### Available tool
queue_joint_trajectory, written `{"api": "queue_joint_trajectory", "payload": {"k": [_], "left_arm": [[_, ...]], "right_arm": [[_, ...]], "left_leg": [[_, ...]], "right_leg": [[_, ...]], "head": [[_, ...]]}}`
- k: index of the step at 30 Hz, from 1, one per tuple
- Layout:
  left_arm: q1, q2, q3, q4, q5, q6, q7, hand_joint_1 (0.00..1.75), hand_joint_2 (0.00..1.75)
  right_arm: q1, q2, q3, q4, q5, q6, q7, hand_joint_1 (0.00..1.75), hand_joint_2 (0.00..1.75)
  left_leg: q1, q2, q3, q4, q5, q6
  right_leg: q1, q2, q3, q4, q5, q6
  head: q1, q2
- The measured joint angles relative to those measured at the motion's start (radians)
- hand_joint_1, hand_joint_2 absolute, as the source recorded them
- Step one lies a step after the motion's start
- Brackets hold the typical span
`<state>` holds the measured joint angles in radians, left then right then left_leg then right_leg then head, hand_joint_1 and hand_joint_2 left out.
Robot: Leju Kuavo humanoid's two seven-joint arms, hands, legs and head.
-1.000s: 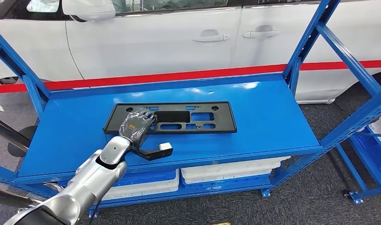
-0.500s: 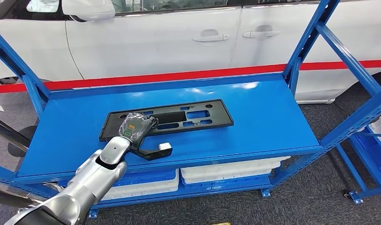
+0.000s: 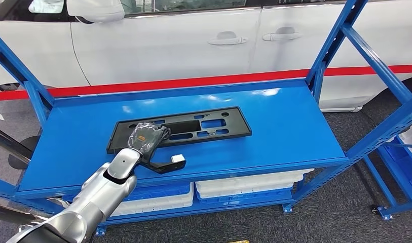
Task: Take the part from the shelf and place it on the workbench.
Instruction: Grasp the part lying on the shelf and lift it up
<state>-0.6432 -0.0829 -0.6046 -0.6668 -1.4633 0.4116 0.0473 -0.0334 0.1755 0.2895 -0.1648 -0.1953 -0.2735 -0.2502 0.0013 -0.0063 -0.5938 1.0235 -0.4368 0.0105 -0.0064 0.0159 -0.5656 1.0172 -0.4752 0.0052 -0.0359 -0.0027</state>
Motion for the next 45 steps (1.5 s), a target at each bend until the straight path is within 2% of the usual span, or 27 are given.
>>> {"api": "queue_joint_trajectory", "payload": {"k": [29, 33, 37, 45], "left_arm": [[0.012, 0.0, 0.031, -0.022, 0.038, -0.011, -0.026, 1.75, 1.75], [0.018, 0.0, 0.033, -0.048, 0.029, -0.013, -0.01, 1.75, 1.75], [0.047, 0.004, 0.034, -0.118, -0.007, 0.017, 0.017, 1.75, 1.75], [0.118, 0.028, 0.034, -0.426, -0.083, 0.098, 0.045, 1.75, 1.75]], "right_arm": [[0.0, 0.0, 0.0, 0.0, -0.001, -0.019, -0.007, 0.0, 0.0], [0.0, 0.0, 0.0, 0.0, -0.003, -0.027, -0.01, 0.0, 0.0], [0.001, 0.0, -0.002, 0.0, -0.004, -0.035, -0.011, 0.0, 0.0], [0.002, 0.0, -0.004, 0.0, -0.007, -0.049, -0.011, 0.0, 0.0]], "left_leg": [[0.0, 0.0, 0.0, 0.0, 0.0, 0.0], [0.0, 0.0, 0.0, 0.0, 0.0, 0.0], [0.0, 0.0, -0.002, 0.0, 0.001, 0.0], [0.0, 0.0, -0.007, 0.0, 0.0, 0.001]], "right_leg": [[0.0, 0.0, 0.0, 0.0, 0.0, 0.0], [0.0, 0.0, 0.0, 0.0, 0.0, 0.0], [0.0, 0.0, -0.002, 0.0, 0.0, 0.0], [0.0, 0.0, -0.007, 0.0, 0.0, 0.0]], "head": [[0.0, 0.0], [0.0, 0.0], [0.0, 0.0], [0.0, 0.0]]}}
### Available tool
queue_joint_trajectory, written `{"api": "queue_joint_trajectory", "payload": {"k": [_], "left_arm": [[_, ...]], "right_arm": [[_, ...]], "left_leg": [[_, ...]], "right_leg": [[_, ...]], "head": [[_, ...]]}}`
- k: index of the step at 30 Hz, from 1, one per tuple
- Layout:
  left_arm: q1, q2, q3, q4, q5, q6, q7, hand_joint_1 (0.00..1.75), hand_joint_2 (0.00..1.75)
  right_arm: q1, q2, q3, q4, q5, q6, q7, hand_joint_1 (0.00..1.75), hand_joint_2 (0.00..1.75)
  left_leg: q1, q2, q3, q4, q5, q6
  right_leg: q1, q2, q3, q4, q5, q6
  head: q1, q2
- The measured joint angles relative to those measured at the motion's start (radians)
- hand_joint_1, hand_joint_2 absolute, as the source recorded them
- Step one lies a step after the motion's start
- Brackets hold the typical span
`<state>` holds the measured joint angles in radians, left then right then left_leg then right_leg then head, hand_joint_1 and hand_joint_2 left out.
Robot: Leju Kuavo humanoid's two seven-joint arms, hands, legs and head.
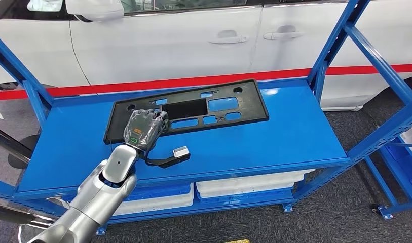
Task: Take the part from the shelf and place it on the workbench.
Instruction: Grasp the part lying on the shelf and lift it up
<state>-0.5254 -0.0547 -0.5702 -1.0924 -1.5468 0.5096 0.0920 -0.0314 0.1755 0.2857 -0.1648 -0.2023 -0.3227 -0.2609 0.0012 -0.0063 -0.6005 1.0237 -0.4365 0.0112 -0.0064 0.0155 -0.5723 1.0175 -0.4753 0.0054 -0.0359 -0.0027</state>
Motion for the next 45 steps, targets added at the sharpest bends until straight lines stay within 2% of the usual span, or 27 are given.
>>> {"api": "queue_joint_trajectory", "payload": {"k": [2, 5, 11, 16, 17, 18, 21, 22, 23, 24, 26, 27, 28, 31, 32, 33, 34, 36, 37, 38, 39, 40, 41, 42, 43, 44, 45], "left_arm": [[0.017, 0.006, 0.0, -0.069, -0.013, 0.013, 0.002, 1.75, 1.75], [0.023, 0.019, -0.009, -0.146, -0.021, -0.017, 0.024, 1.75, 1.75], [0.015, 0.046, -0.042, -0.173, -0.024, -0.062, 0.045, 1.75, 1.75], [0.011, 0.052, -0.054, -0.173, -0.024, -0.066, 0.037, 1.75, 1.75], [0.009, 0.052, -0.056, -0.173, -0.024, -0.066, 0.037, 1.75, 1.75], [0.006, 0.052, -0.057, -0.172, -0.024, -0.067, 0.036, 1.75, 1.75], [0.003, 0.052, -0.059, -0.171, -0.024, -0.076, 0.029, 1.75, 1.75], [0.004, 0.052, -0.06, -0.17, -0.024, -0.081, 0.024, 1.75, 1.75], [0.005, 0.052, -0.062, -0.17, -0.024, -0.087, 0.02, 1.75, 1.75], [0.005, 0.052, -0.065, -0.17, -0.024, -0.091, 0.017, 1.75, 1.75], [0.005, 0.052, -0.067, -0.17, -0.024, -0.098, 0.015, 1.75, 1.75], [0.005, 0.052, -0.068, -0.17, -0.024, -0.099, 0.015, 1.75, 1.75], [0.004, 0.052, -0.069, -0.17, -0.024, -0.099, 0.014, 1.75, 1.75], [0.003, 0.054, -0.072, -0.169, -0.024, -0.1, 0.013, 1.75, 1.75], [0.003, 0.054, -0.073, -0.169, -0.024, -0.101, 0.013, 1.75, 1.75], [0.002, 0.055, -0.074, -0.168, -0.024, -0.101, 0.012, 1.75, 1.75], [0.002, 0.056, -0.074, -0.168, -0.024, -0.101, 0.012, 1.75, 1.75], [0.002, 0.057, -0.074, -0.167, -0.024, -0.101, 0.012, 1.75, 1.75], [0.003, 0.058, -0.074, -0.167, -0.024, -0.101, 0.012, 1.75, 1.75], [0.004, 0.059, -0.074, -0.166, -0.024, -0.101, 0.012, 1.75, 1.75], [0.004, 0.059, -0.074, -0.166, -0.024, -0.101, 0.012, 1.75, 1.75], [0.003, 0.06, -0.074, -0.166, -0.024, -0.101, 0.012, 1.75, 1.75], [0.002, 0.06, -0.074, -0.166, -0.024, -0.101, 0.012, 1.75, 1.75], [0.001, 0.06, -0.074, -0.166, -0.024, -0.101, 0.012, 1.75, 1.75], [0.0, 0.06, -0.074, -0.166, -0.024, -0.101, 0.012, 1.75, 1.75], [-0.002, 0.06, -0.074, -0.166, -0.024, -0.101, 0.013, 1.75, 1.75], [-0.002, 0.06, -0.074, -0.166, -0.024, -0.101, 0.013, 1.75, 1.75]], "right_arm": [[0.0, 0.0, 0.0, 0.0, 0.0, -0.002, 0.0, 0.0, 0.0], [-0.001, 0.0, 0.0, 0.0, 0.0, -0.002, 0.0, 0.0, 0.0], [-0.001, 0.0, 0.0, 0.0, 0.002, -0.002, -0.003, 0.0, 0.0], [-0.001, 0.0, 0.0, 0.0, 0.002, -0.002, -0.006, 0.0, 0.0], [-0.001, 0.0, 0.0, 0.0, 0.002, -0.002, -0.006, 0.0, 0.0], [-0.001, 0.0, 0.0, 0.0, 0.002, -0.002, -0.006, 0.0, 0.0], [-0.001, 0.0, 0.0, 0.0, 0.0, -0.004, -0.005, 0.0, 0.0], [-0.001, 0.0, -0.001, 0.0, -0.002, -0.004, -0.005, 0.0, 0.0], [-0.001, 0.0, -0.001, 0.0, -0.002, -0.004, -0.005, 0.0, 0.0], [-0.001, 0.0, -0.001, 0.0, -0.003, -0.004, -0.005, 0.0, 0.0], [-0.002, -0.002, -0.001, 0.0, -0.003, -0.004, -0.005, 0.0, 0.0], [-0.002, -0.002, -0.001, 0.0, -0.003, -0.004, -0.005, 0.0, 0.0], [-0.002, -0.003, -0.001, 0.0, -0.003, -0.004, -0.006, 0.0, 0.0], [-0.004, -0.003, -0.001, 0.0, -0.002, -0.005, -0.006, 0.0, 0.0], [-0.005, -0.003, -0.001, 0.0, -0.001, -0.005, -0.006, 0.0, 0.0], [-0.005, -0.003, -0.001, 0.0, 0.0, -0.005, -0.006, 0.0, 0.0], [-0.005, -0.003, -0.001, 0.0, 0.0, -0.005, -0.006, 0.0, 0.0], [-0.005, -0.003, -0.001, 0.0, 0.0, -0.005, -0.005, 0.0, 0.0], [-0.005, -0.003, -0.001, 0.0, 0.0, -0.005, -0.005, 0.0, 0.0], [-0.005, -0.003, -0.001, 0.0, 0.0, -0.005, -0.005, 0.0, 0.0], [-0.005, -0.003, -0.001, 0.0, 0.0, -0.005, -0.005, 0.0, 0.0], [-0.005, -0.003, -0.001, 0.0, 0.0, -0.005, -0.005, 0.0, 0.0], [-0.005, -0.003, -0.001, 0.0, 0.0, -0.005, -0.005, 0.0, 0.0], [-0.005, -0.003, -0.001, 0.0, 0.0, -0.005, -0.005, 0.0, 0.0], [-0.005, -0.003, -0.001, 0.0, 0.0, -0.005, -0.006, 0.0, 0.0], [-0.006, -0.002, -0.001, 0.0, 0.0, -0.005, -0.006, 0.0, 0.0], [-0.005, -0.002, -0.001, 0.0, 0.0, -0.005, -0.006, 0.0, 0.0]], "left_leg": [[0.0, 0.0, -0.001, 0.0, 0.0, 0.0], [-0.001, 0.0, -0.002, 0.001, 0.0, 0.001], [-0.006, 0.0, -0.003, 0.005, -0.003, 0.005], [-0.004, 0.002, -0.003, -0.001, 0.006, 0.02], [-0.001, 0.004, -0.001, -0.009, 0.013, 0.026], [0.003, 0.006, 0.0, -0.017, 0.019, 0.031], [0.004, 0.01, -0.006, -0.022, 0.026, 0.037], [0.004, 0.011, -0.01, -0.019, 0.027, 0.036], [0.005, 0.012, -0.013, -0.016, 0.028, 0.036], [0.006, 0.013, -0.018, -0.011, 0.028, 0.034], [0.007, 0.012, -0.027, 0.0, 0.028, 0.027], [0.007, 0.012, -0.031, 0.005, 0.029, 0.021], [0.006, 0.012, -0.034, 0.008, 0.032, 0.013], [0.005, 0.01, -0.042, 0.009, 0.043, -0.009], [0.006, 0.009, -0.048, 0.016, 0.033, -0.015], [0.008, 0.009, -0.058, 0.04, 0.008, -0.02], [0.01, 0.008, -0.074, 0.086, -0.033, -0.024], [0.011, 0.008, -0.111, 0.218, -0.126, -0.031], [0.011, 0.008, -0.12, 0.272, -0.151, -0.033], [0.011, 0.008, -0.114, 0.297, -0.155, -0.033], [0.011, 0.008, -0.09, 0.283, -0.138, -0.031], [0.011, 0.008, -0.047, 0.233, -0.111, -0.027], [0.01, 0.007, 0.006, 0.158, -0.093, -0.022], [0.008, 0.007, 0.057, 0.082, -0.085, -0.017], [0.005, 0.006, 0.092, 0.027, -0.085, -0.012], [0.002, 0.005, 0.109, -0.005, -0.09, -0.009], [-0.001, 0.005, 0.111, -0.014, -0.088, -0.005]], "right_leg": [[0.0, 0.0, -0.001, 0.0, 0.0, 0.0], [-0.002, 0.0, -0.002, -0.001, 0.0, 0.001], [-0.007, 0.0, -0.002, -0.002, 0.001, 0.005], [-0.008, 0.001, -0.001, -0.002, 0.003, 0.02], [-0.008, 0.0, -0.005, 0.009, -0.009, 0.022], [-0.008, -0.001, -0.017, 0.037, -0.033, 0.024], [-0.012, -0.004, -0.089, 0.211, -0.133, 0.031], [-0.014, -0.004, -0.106, 0.254, -0.145, 0.034], [-0.016, -0.005, -0.107, 0.263, -0.137, 0.037], [-0.019, -0.007, -0.089, 0.233, -0.111, 0.039], [-0.023, -0.011, -0.018, 0.102, -0.054, 0.042], [-0.022, -0.011, 0.008, 0.051, -0.034, 0.039], [-0.02, -0.01, 0.021, 0.022, -0.026, 0.035], [-0.017, -0.008, 0.01, 0.014, -0.014, 0.016], [-0.018, -0.009, 0.005, 0.012, -0.008, 0.007], [-0.019, -0.01, -0.002, 0.009, 0.0, -0.003], [-0.02, -0.012, -0.011, 0.007, 0.009, -0.011], [-0.016, -0.013, -0.034, 0.008, 0.025, -0.019], [-0.014, -0.013, -0.046, 0.009, 0.034, -0.02], [-0.012, -0.014, -0.058, 0.01, 0.042, -0.02], [-0.01, -0.013, -0.069, 0.011, 0.051, -0.019], [-0.009, -0.013, -0.079, 0.013, 0.058, -0.017], [-0.009, -0.013, -0.087, 0.014, 0.065, -0.015], [-0.007, -0.013, -0.093, 0.016, 0.072, -0.01], [-0.007, -0.013, -0.096, 0.015, 0.08, -0.004], [-0.008, -0.013, -0.097, 0.014, 0.088, 0.002], [-0.008, -0.013, -0.097, 0.01, 0.096, 0.009]], "head": [[0.0, 0.0], [0.0, 0.0], [0.0, 0.0], [0.0, 0.0], [0.0, 0.0], [0.0, 0.0], [0.0, 0.0], [0.0, 0.0], [0.0, 0.0], [0.0, 0.0], [0.0, 0.0], [0.0, 0.0], [0.0, 0.0], [0.0, 0.0], [0.0, 0.0], [0.0, 0.0], [0.0, 0.0], [0.0, 0.0], [0.0, 0.0], [0.0, 0.0], [0.0, 0.0], [0.0, 0.0], [0.0, 0.0], [0.0, 0.0], [0.0, 0.0], [0.0, 0.0], [0.0, 0.0]]}}
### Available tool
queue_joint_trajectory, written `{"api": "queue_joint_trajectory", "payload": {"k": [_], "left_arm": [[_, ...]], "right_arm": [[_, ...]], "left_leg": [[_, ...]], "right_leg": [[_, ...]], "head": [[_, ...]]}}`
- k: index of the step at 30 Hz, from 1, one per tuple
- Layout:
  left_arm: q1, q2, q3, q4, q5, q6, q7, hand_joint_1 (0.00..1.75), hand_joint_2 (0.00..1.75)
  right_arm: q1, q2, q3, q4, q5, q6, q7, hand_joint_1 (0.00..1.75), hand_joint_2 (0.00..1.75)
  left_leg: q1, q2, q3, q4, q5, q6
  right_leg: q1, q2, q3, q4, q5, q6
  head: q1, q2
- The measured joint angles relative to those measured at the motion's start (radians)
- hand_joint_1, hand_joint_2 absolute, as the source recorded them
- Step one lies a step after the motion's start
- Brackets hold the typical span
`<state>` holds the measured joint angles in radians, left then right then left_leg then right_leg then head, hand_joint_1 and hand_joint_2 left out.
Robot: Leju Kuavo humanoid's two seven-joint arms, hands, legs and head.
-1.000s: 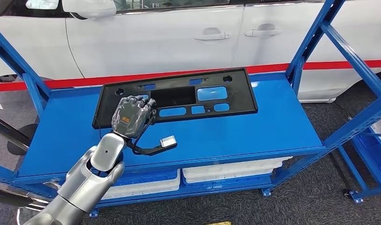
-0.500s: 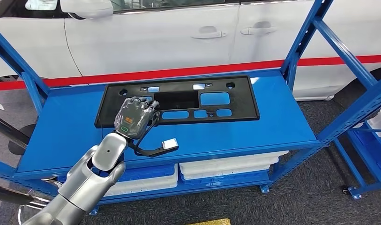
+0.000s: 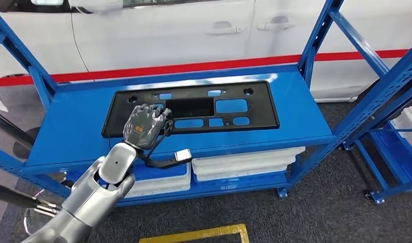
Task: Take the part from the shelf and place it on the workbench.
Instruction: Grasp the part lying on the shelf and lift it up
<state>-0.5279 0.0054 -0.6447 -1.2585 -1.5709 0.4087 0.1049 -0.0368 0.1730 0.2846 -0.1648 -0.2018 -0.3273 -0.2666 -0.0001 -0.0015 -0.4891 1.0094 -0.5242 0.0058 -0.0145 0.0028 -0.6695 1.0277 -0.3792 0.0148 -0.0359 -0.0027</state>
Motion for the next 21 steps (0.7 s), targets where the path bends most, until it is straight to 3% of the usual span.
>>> {"api": "queue_joint_trajectory", "payload": {"k": [2, 3, 4, 6, 7, 8, 9, 11, 13, 14, 17, 18, 19, 21], "left_arm": [[-0.002, 0.0, 0.0, 0.0, 0.0, 0.0, 0.0, 1.75, 1.75], [-0.003, 0.0, 0.0, 0.0, 0.0, 0.0, 0.0, 1.75, 1.75], [-0.004, 0.0, -0.001, 0.0, 0.0, 0.0, 0.0, 1.75, 1.75], [-0.003, 0.0, -0.002, 0.0, 0.0, 0.0, 0.0, 1.75, 1.75], [-0.002, 0.0, -0.004, 0.001, 0.0, 0.0, 0.0, 1.75, 1.75], [-0.001, 0.0, -0.006, 0.002, 0.0, 0.0, 0.002, 1.75, 1.75], [-0.001, 0.0, -0.008, 0.003, 0.0, 0.0, 0.004, 1.75, 1.75], [-0.001, 0.0, -0.015, 0.006, 0.0, 0.0, 0.015, 1.75, 1.75], [-0.001, 0.002, -0.025, 0.007, 0.0, 0.0, 0.03, 1.75, 1.75], [-0.001, 0.003, -0.032, 0.008, 0.0, -0.001, 0.038, 1.75, 1.75], [0.0, 0.01, -0.062, 0.008, 0.0, -0.006, 0.068, 1.75, 1.75], [0.001, 0.016, -0.075, 0.008, 0.0, -0.009, 0.081, 1.75, 1.75], [0.001, 0.022, -0.088, 0.008, 0.0, -0.012, 0.093, 1.75, 1.75], [0.005, 0.039, -0.112, 0.008, 0.0, -0.018, 0.11, 1.75, 1.75]], "right_arm": [[0.001, 0.0, 0.0, 0.0, 0.0, 0.0, 0.0, 0.0, 0.0], [0.001, 0.0, 0.0, 0.0, 0.0, 0.0, 0.0, 0.0, 0.0], [0.001, 0.0, 0.0, 0.0, 0.0, 0.0, 0.0, 0.0, 0.0], [0.001, 0.0, 0.0, 0.0, 0.0, 0.0, 0.0, 0.0, 0.0], [0.001, -0.001, 0.0, 0.0, 0.0, 0.0, 0.0, 0.0, 0.0], [0.001, -0.001, 0.0, 0.0, 0.001, 0.0, 0.0, 0.0, 0.0], [0.001, -0.001, 0.0, 0.0, 0.002, 0.0, 0.0, 0.0, 0.0], [0.0, -0.001, 0.0, 0.0, 0.003, 0.0, 0.0, 0.0, 0.0], [-0.002, -0.001, 0.0, 0.0, 0.004, -0.001, -0.002, 0.0, 0.0], [-0.003, -0.001, 0.0, 0.0, 0.004, -0.002, -0.003, 0.0, 0.0], [-0.003, -0.001, 0.0, 0.0, 0.001, -0.009, -0.008, 0.0, 0.0], [-0.004, -0.001, 0.0, 0.0, -0.001, -0.012, -0.013, 0.0, 0.0], [-0.004, -0.001, -0.001, 0.0, -0.004, -0.014, -0.02, 0.0, 0.0], [-0.003, 0.0, -0.002, 0.0, -0.012, -0.015, -0.043, 0.0, 0.0]], "left_leg": [[0.003, 0.003, -0.011, -0.007, 0.02, 0.014], [0.005, 0.006, -0.018, -0.011, 0.034, 0.024], [0.008, 0.008, -0.029, -0.015, 0.047, 0.033], [0.006, 0.01, -0.057, -0.014, 0.07, 0.041], [0.004, 0.011, -0.073, -0.012, 0.08, 0.041], [0.003, 0.011, -0.089, -0.009, 0.09, 0.04], [0.002, 0.011, -0.104, -0.004, 0.098, 0.039], [0.001, 0.011, -0.133, 0.008, 0.112, 0.034], [-0.001, 0.011, -0.151, 0.019, 0.123, 0.025], [-0.001, 0.011, -0.154, 0.021, 0.129, 0.02], [-0.001, 0.008, -0.162, 0.021, 0.143, 0.003], [-0.001, 0.006, -0.172, 0.033, 0.125, -0.002], [0.0, 0.003, -0.185, 0.062, 0.089, -0.008], [0.005, 0.002, -0.215, 0.17, -0.012, -0.016]], "right_leg": [[-0.001, 0.002, -0.005, -0.001, 0.002, 0.013], [0.0, 0.002, -0.013, 0.015, -0.021, 0.017], [-0.001, 0.003, -0.027, 0.05, -0.061, 0.02], [-0.002, 0.002, -0.061, 0.171, -0.159, 0.025], [-0.003, 0.002, -0.073, 0.231, -0.186, 0.027], [-0.003, 0.002, -0.072, 0.268, -0.19, 0.029], [-0.003, 0.002, -0.057, 0.273, -0.174, 0.029], [-0.002, 0.002, 0.028, 0.179, -0.127, 0.025], [0.003, 0.002, 0.119, 0.052, -0.122, 0.017], [0.006, 0.003, 0.142, 0.016, -0.128, 0.013], [0.006, 0.004, 0.138, -0.005, -0.115, 0.0], [0.002, 0.006, 0.13, -0.012, -0.106, -0.006], [-0.003, 0.007, 0.12, -0.018, -0.095, -0.012], [-0.005, 0.007, 0.093, -0.021, -0.074, -0.02]], "head": [[0.0, 0.0], [0.0, 0.0], [0.0, 0.0], [0.0, 0.0], [0.0, 0.0], [0.0, 0.0], [0.0, 0.0], [0.0, 0.0], [0.0, 0.0], [0.0, 0.0], [0.0, 0.0], [0.0, 0.0], [0.0, 0.0], [-0.001, 0.0]]}}
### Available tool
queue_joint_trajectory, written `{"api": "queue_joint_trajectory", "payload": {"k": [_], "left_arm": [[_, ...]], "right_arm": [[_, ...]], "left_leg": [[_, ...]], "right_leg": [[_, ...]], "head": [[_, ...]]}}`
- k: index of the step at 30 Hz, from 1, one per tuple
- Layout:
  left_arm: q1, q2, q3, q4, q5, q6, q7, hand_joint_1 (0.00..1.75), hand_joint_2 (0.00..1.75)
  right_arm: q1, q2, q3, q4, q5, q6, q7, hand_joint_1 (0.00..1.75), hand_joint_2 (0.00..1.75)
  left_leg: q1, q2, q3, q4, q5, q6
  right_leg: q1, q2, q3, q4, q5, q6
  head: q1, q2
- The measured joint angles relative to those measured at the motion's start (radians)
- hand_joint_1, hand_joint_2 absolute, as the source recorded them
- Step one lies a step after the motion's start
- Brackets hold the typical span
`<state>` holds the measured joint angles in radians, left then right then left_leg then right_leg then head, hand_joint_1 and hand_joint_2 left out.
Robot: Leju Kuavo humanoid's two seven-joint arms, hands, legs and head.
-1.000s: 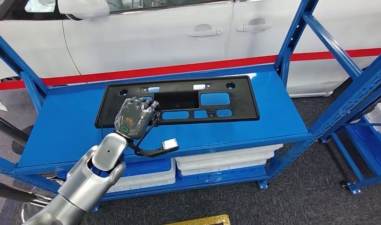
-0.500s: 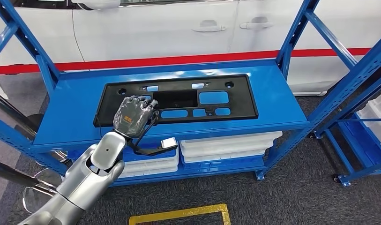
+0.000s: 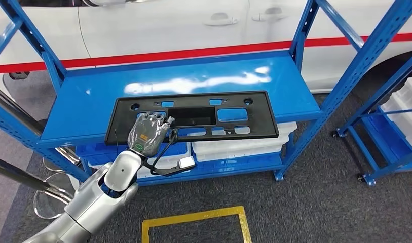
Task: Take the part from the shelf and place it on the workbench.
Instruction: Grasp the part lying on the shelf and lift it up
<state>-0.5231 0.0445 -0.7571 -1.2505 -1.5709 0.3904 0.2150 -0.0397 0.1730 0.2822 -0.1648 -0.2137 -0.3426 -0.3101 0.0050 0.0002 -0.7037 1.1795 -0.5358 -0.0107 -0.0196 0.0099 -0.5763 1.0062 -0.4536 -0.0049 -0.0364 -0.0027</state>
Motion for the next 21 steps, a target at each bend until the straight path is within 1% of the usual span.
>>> {"api": "queue_joint_trajectory", "payload": {"k": [1, 2, 3, 4, 5, 6, 7, 8, 9, 10, 11, 12, 13, 14, 15, 16, 17, 18, 19, 20, 21], "left_arm": [[0.002, 0.012, -0.008, -0.001, 0.0, -0.005, 0.002, 1.75, 1.75], [0.006, 0.026, -0.013, -0.004, 0.0, -0.01, -0.003, 1.75, 1.75], [0.01, 0.042, -0.016, -0.01, 0.0, -0.016, -0.011, 1.75, 1.75], [0.015, 0.058, -0.017, -0.018, 0.0, -0.023, -0.021, 1.75, 1.75], [0.02, 0.075, -0.017, -0.029, 0.0, -0.029, -0.027, 1.75, 1.75], [0.025, 0.091, -0.017, -0.042, 0.0, -0.035, -0.029, 1.75, 1.75], [0.028, 0.106, -0.017, -0.055, 0.0, -0.039, -0.028, 1.75, 1.75], [0.031, 0.119, -0.016, -0.067, 0.0, -0.042, -0.026, 1.75, 1.75], [0.034, 0.13, -0.016, -0.077, 0.0, -0.043, -0.024, 1.75, 1.75], [0.038, 0.139, -0.016, -0.085, 0.0, -0.044, -0.022, 1.75, 1.75], [0.042, 0.146, -0.016, -0.091, 0.0, -0.045, -0.021, 1.75, 1.75], [0.046, 0.151, -0.016, -0.095, 0.0, -0.045, -0.021, 1.75, 1.75], [0.049, 0.156, -0.016, -0.099, 0.0, -0.046, -0.019, 1.75, 1.75], [0.051, 0.16, -0.017, -0.103, 0.0, -0.047, -0.015, 1.75, 1.75], [0.053, 0.164, -0.018, -0.107, 0.0, -0.047, -0.008, 1.75, 1.75], [0.055, 0.168, -0.019, -0.11, 0.0, -0.047, 0.001, 1.75, 1.75], [0.058, 0.173, -0.022, -0.114, 0.0, -0.047, 0.013, 1.75, 1.75], [0.062, 0.18, -0.025, -0.119, 0.0, -0.047, 0.025, 1.75, 1.75], [0.068, 0.187, -0.031, -0.124, 0.0, -0.047, 0.037, 1.75, 1.75], [0.074, 0.194, -0.037, -0.131, 0.0, -0.047, 0.05, 1.75, 1.75], [0.079, 0.2, -0.045, -0.137, 0.0, -0.047, 0.061, 1.75, 1.75]], "right_arm": [[0.002, 0.0, -0.002, 0.0, -0.005, 0.0, -0.015, 0.0, 0.0], [0.003, 0.0, -0.005, 0.0, -0.011, 0.001, -0.028, 0.0, 0.0], [0.004, 0.001, -0.01, 0.0, -0.017, 0.001, -0.039, 0.0, 0.0], [0.005, 0.002, -0.014, 0.0, -0.023, 0.002, -0.046, 0.0, 0.0], [0.005, 0.003, -0.018, 0.0, -0.029, 0.002, -0.05, 0.0, 0.0], [0.006, 0.003, -0.022, 0.0, -0.035, 0.003, -0.055, 0.0, 0.0], [0.007, 0.004, -0.026, 0.0, -0.04, 0.003, -0.059, 0.0, 0.0], [0.008, 0.004, -0.03, 0.0, -0.045, 0.004, -0.061, 0.0, 0.0], [0.009, 0.005, -0.035, 0.0, -0.049, 0.004, -0.063, 0.0, 0.0], [0.01, 0.005, -0.039, 0.0, -0.053, 0.004, -0.064, 0.0, 0.0], [0.011, 0.005, -0.043, 0.0, -0.056, 0.004, -0.064, 0.0, 0.0], [0.012, 0.005, -0.047, 0.001, -0.058, 0.004, -0.064, 0.0, 0.0], [0.012, 0.005, -0.05, 0.001, -0.059, 0.004, -0.064, 0.0, 0.0], [0.012, 0.005, -0.053, 0.002, -0.06, 0.004, -0.064, 0.0, 0.0], [0.012, 0.005, -0.056, 0.002, -0.062, 0.003, -0.063, 0.0, 0.0], [0.012, 0.005, -0.059, 0.002, -0.064, 0.003, -0.062, 0.0, 0.0], [0.012, 0.005, -0.062, 0.002, -0.066, 0.001, -0.06, 0.0, 0.0], [0.012, 0.005, -0.065, 0.002, -0.068, 0.0, -0.057, 0.0, 0.0], [0.012, 0.005, -0.067, 0.002, -0.069, -0.002, -0.053, 0.0, 0.0], [0.012, 0.005, -0.068, 0.002, -0.07, -0.003, -0.049, 0.0, 0.0], [0.011, 0.005, -0.07, 0.001, -0.07, -0.004, -0.045, 0.0, 0.0]], "left_leg": [[0.002, 0.0, -0.009, 0.062, -0.034, -0.004], [0.004, 0.0, -0.01, 0.107, -0.045, -0.008], [0.006, 0.0, 0.003, 0.125, -0.032, -0.011], [0.008, 0.0, 0.032, 0.109, -0.004, -0.013], [0.009, 0.0, 0.076, 0.062, 0.023, -0.013], [0.009, 0.0, 0.129, -0.008, 0.031, -0.012], [0.008, -0.002, 0.177, -0.078, 0.026, -0.008], [0.006, -0.004, 0.208, -0.13, 0.014, -0.004], [0.003, -0.006, 0.221, -0.16, 0.002, 0.002], [0.001, -0.007, 0.219, -0.168, 0.005, 0.009], [0.002, -0.005, 0.211, -0.168, 0.014, 0.017], [0.003, -0.002, 0.202, -0.169, 0.026, 0.026], [0.005, 0.0, 0.191, -0.171, 0.039, 0.036], [0.006, 0.003, 0.178, -0.172, 0.053, 0.044], [0.004, 0.003, 0.163, -0.171, 0.066, 0.049], [0.002, 0.004, 0.146, -0.17, 0.078, 0.053], [0.0, 0.005, 0.13, -0.169, 0.09, 0.053], [-0.003, 0.006, 0.114, -0.167, 0.1, 0.053], [-0.005, 0.008, 0.098, -0.164, 0.11, 0.053], [-0.008, 0.009, 0.084, -0.162, 0.12, 0.052], [-0.01, 0.01, 0.073, -0.16, 0.129, 0.051]], "right_leg": [[0.0, -0.002, -0.015, 0.001, 0.011, -0.001], [0.0, -0.003, -0.03, 0.003, 0.022, 0.0], [-0.001, -0.004, -0.046, 0.005, 0.032, 0.001], [-0.002, -0.004, -0.062, 0.009, 0.042, 0.003], [-0.003, -0.003, -0.076, 0.014, 0.051, 0.007], [-0.003, -0.002, -0.089, 0.019, 0.059, 0.011], [-0.002, -0.002, -0.098, 0.024, 0.066, 0.017], [-0.001, -0.002, -0.103, 0.026, 0.074, 0.024], [0.0, -0.002, -0.105, 0.025, 0.083, 0.031], [0.001, -0.003, -0.105, 0.023, 0.094, 0.039], [-0.001, -0.003, -0.108, 0.023, 0.099, 0.045], [-0.002, -0.003, -0.114, 0.032, 0.085, 0.05], [-0.003, -0.004, -0.125, 0.056, 0.052, 0.054], [-0.004, -0.005, -0.139, 0.101, -0.001, 0.057], [-0.003, -0.006, -0.154, 0.161, -0.06, 0.059], [-0.003, -0.006, -0.165, 0.226, -0.104, 0.06], [-0.003, -0.006, -0.169, 0.28, -0.122, 0.061], [-0.002, -0.006, -0.162, 0.31, -0.115, 0.06], [-0.001, -0.006, -0.139, 0.307, -0.09, 0.057], [0.001, -0.006, -0.098, 0.27, -0.063, 0.051], [0.005, -0.006, -0.045, 0.211, -0.049, 0.042]], "head": [[0.0, 0.0], [0.0, 0.0], [0.0, 0.0], [0.0, 0.0], [0.0, 0.0], [0.0, 0.0], [0.0, 0.0], [0.0, 0.0], [0.0, 0.0], [0.0, 0.0], [0.0, 0.0], [0.0, 0.0], [0.0, 0.0], [0.0, 0.0], [0.0, 0.0], [0.0, 0.0], [0.0, 0.0], [0.0, 0.0], [0.0, 0.0], [0.0, 0.0], [0.0, 0.0]]}}
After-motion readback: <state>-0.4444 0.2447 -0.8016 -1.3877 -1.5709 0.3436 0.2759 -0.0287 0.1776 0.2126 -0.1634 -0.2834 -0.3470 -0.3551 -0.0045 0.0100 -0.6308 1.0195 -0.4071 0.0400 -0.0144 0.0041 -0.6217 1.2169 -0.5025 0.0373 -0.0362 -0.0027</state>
